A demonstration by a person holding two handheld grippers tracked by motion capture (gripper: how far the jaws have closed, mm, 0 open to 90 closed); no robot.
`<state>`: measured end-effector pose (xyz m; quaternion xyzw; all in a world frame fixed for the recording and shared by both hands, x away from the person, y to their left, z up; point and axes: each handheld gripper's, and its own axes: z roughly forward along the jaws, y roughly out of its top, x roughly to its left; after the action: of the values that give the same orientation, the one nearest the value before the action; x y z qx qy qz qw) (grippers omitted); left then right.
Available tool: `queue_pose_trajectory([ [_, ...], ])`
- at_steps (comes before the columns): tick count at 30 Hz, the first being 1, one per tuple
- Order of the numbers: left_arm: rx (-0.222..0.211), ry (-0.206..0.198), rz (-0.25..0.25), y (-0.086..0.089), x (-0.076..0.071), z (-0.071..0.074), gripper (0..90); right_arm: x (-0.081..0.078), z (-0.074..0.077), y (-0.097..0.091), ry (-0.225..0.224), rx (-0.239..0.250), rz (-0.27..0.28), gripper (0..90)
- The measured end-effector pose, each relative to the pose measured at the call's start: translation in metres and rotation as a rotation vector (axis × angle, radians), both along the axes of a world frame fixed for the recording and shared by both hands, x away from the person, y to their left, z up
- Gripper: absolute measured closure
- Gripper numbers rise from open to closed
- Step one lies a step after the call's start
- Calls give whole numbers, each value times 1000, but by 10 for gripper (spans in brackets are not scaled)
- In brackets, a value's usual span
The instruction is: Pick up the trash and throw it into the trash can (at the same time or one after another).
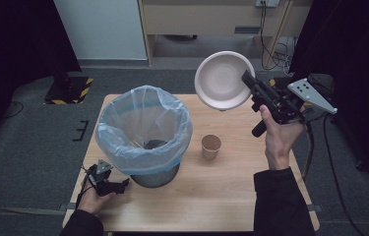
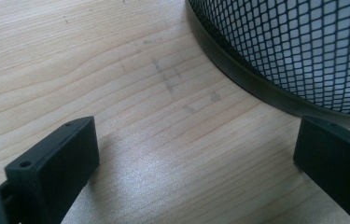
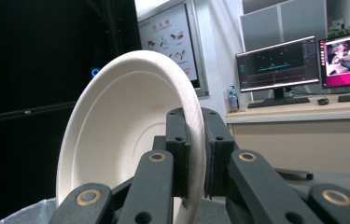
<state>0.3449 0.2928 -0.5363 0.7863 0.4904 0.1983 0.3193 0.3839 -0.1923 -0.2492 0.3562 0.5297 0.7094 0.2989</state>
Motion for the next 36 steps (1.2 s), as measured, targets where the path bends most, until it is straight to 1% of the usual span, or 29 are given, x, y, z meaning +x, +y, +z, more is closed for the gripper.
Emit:
queue_pose_trajectory([
  [8, 0, 0, 0, 0, 0, 0, 0, 3, 5, 22, -6, -13, 36, 835],
  [10, 0, 0, 0, 0, 0, 0, 0, 4, 5, 28, -5, -7, 51, 835],
  [12, 0, 0, 0, 0, 0, 0, 0, 4, 6, 31, -6, -10, 53, 835],
  [13, 0, 0, 0, 0, 0, 0, 0, 5, 7, 36, -7, -15, 63, 835],
  [15, 0, 0, 0, 0, 0, 0, 0, 5, 7, 39, -7, -17, 68, 835],
  [16, 0, 1, 0, 0, 0, 0, 0, 6, 9, 45, -9, -22, 77, 835],
  [17, 0, 1, 0, 0, 0, 0, 0, 6, 9, 45, -9, -22, 77, 835],
  [18, 0, 0, 0, 0, 0, 0, 0, 7, 9, 51, -8, -25, 86, 835],
  [21, 0, 0, 0, 0, 0, 0, 0, 8, 10, 56, -8, -30, 94, 835],
  [23, 0, 0, 0, 0, 0, 0, 0, 9, 10, 64, -6, -37, 107, 835],
  [25, 0, 0, 0, 0, 0, 0, 0, 9, 10, 66, -5, -39, 111, 835],
  [27, 0, 0, 1, 0, 0, 0, 0, 11, 10, 72, -2, -49, 120, 835],
  [29, -1, -1, 1, 0, 0, 0, 0, 13, 8, 78, 4, -44, 134, 835],
  [36, -3, -2, 2, 0, 0, 0, 0, 14, 6, 92, 10, -73, 152, 835],
])
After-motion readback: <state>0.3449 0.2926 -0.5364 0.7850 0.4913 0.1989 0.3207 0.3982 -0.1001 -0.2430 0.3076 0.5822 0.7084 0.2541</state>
